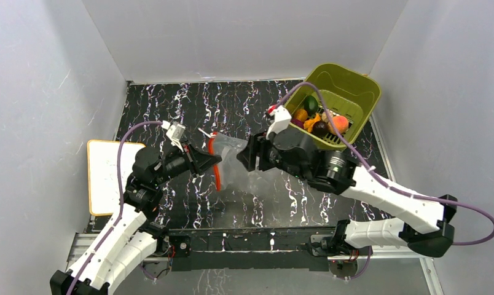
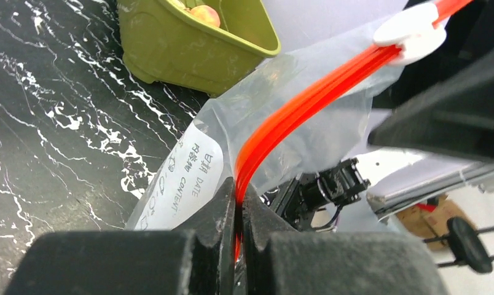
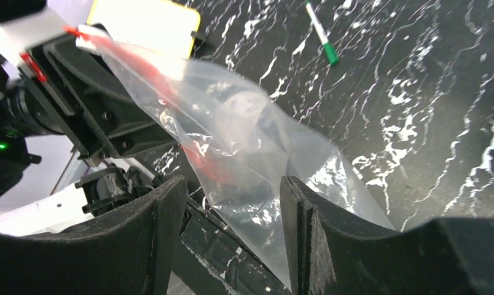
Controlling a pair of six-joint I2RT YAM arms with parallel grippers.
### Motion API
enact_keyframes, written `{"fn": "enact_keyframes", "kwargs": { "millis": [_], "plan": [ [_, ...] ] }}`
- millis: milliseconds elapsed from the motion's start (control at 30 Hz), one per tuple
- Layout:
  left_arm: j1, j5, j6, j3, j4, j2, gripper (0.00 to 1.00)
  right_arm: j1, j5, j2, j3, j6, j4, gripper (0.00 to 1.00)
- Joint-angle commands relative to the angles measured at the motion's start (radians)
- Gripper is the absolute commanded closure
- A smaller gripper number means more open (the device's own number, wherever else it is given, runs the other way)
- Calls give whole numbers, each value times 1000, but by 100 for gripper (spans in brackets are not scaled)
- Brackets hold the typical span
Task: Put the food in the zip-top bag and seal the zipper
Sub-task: Open the zipper of the food storage bag at the center of the board.
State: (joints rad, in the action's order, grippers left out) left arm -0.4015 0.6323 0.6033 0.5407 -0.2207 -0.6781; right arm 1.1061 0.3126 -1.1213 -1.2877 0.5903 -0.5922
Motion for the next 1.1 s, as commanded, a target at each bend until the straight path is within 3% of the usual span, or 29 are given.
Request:
{"fn": "enact_keyframes", "kwargs": {
  "millis": [0,300,400,800,1067],
  "plan": [
    [-4,-79,118,65,61,-24,100,3,-93,-43,-24,40,93,45],
    [-3,-171,100,71,161,-14,100,3,-52,-61,-112,20,64,39],
    [-4,-189,122,81,167,-14,100,3,-83,-31,-93,12,126,37],
    [-4,-251,342,154,253,-53,100,5,-182,-138,-35,18,171,44],
    [-4,-268,405,159,269,-44,100,22,-195,-244,-44,-8,164,44]
  ]
}}
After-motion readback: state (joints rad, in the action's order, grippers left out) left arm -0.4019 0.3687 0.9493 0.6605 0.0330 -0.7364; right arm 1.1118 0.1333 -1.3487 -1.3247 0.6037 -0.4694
